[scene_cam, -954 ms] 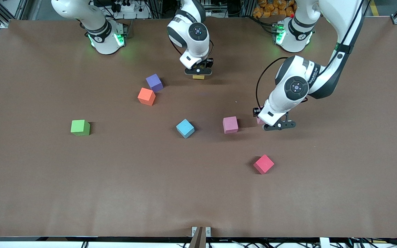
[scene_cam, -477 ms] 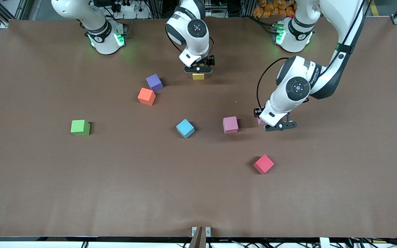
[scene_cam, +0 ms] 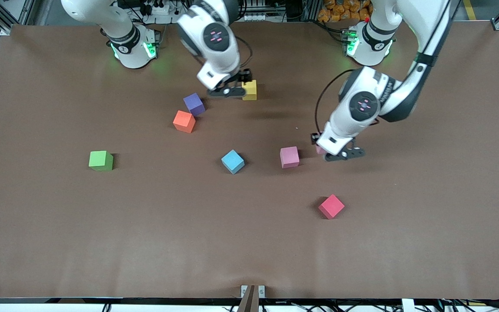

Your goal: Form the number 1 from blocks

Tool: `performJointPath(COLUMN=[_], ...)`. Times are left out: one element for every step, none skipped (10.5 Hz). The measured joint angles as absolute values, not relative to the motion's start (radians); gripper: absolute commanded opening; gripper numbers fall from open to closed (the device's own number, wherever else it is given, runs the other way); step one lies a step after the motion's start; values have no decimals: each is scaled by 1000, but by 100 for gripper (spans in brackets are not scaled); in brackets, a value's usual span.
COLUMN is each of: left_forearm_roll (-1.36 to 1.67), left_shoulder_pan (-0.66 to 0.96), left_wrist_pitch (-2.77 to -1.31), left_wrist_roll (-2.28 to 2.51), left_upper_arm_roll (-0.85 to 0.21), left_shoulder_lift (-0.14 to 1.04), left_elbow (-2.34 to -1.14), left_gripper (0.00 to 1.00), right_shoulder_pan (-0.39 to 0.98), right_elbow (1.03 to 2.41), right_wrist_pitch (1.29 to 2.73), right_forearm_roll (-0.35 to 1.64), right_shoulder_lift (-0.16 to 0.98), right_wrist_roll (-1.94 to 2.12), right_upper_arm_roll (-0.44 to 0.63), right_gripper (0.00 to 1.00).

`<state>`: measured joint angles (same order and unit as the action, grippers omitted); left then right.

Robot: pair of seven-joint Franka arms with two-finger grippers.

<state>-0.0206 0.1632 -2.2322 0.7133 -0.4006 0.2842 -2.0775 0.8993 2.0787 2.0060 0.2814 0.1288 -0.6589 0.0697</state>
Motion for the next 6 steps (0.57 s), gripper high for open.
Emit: performJointPath(left_forearm_roll=[-21,-21,-21,-31,-55,-77], left_shoulder_pan=[196,244,298,350,398,452], left_wrist_pitch=[-2233,-2235,-2235,-2235,-2235,-2235], left_wrist_roll=[774,833,888,939,991,1035], left_upper_arm_roll=[-423,-429,-431,-431,-432,-431], left_shoulder_lift=[284,284,290,305,332,374], left_elbow=[-2076,-2070,-2056,-2034,-2004,-1968], left_gripper=[0,0,0,0,0,0], right_shoulder_pan=[823,748,679,620,566,514], right_elbow=[2079,2079,2080,2084,2089,2092], right_wrist_pitch=[1962,1933,1923,1922,1922,1926], right_forearm_roll=[265,248,242,236,234,234], right_shoulder_lift=[109,100,100,104,115,135], right_wrist_roll=[-582,-520,-485,-476,-475,-474], right_upper_arm_roll=[73,75,77,78,78,78], right_gripper=[100,100,100,100,100,100])
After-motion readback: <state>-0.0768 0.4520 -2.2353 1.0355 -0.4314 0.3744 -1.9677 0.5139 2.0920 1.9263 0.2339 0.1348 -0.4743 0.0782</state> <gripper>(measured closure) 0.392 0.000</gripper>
